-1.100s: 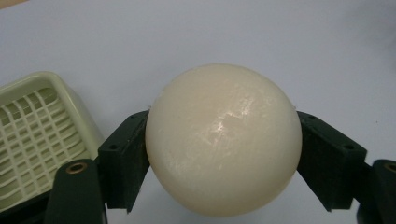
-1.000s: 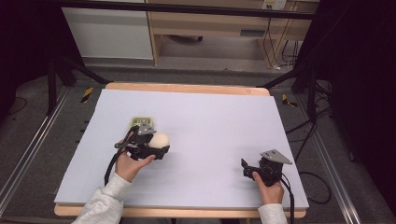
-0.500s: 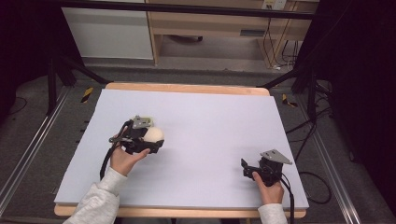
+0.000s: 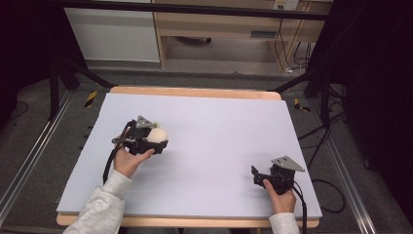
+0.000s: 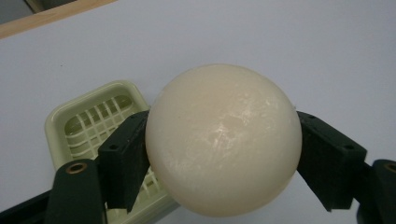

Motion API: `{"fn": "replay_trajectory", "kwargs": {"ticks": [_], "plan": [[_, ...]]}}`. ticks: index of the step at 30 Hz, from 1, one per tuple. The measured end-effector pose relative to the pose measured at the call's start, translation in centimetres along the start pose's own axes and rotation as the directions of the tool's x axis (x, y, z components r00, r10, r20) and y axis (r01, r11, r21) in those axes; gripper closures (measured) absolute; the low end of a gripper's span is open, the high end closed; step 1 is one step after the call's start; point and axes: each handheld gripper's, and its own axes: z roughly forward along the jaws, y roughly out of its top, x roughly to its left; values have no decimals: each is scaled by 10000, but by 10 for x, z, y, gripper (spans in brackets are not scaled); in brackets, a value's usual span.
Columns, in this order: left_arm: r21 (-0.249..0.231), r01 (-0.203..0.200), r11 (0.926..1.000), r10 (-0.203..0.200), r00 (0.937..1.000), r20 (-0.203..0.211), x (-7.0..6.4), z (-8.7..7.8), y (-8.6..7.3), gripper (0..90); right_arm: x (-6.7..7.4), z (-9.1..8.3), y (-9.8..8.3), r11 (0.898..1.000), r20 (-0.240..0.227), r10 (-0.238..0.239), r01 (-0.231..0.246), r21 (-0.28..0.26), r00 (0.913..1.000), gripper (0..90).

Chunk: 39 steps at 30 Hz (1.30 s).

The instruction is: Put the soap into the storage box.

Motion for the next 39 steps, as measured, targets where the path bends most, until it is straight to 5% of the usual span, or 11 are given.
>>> {"fn": "replay_trajectory", "kwargs": {"ticks": [39], "plan": [[183, 1021, 9946, -1000, 9907, -921, 47, 19, -2, 244, 1, 2, 0, 10000, -79, -12, 12, 43, 10000, 46]]}}
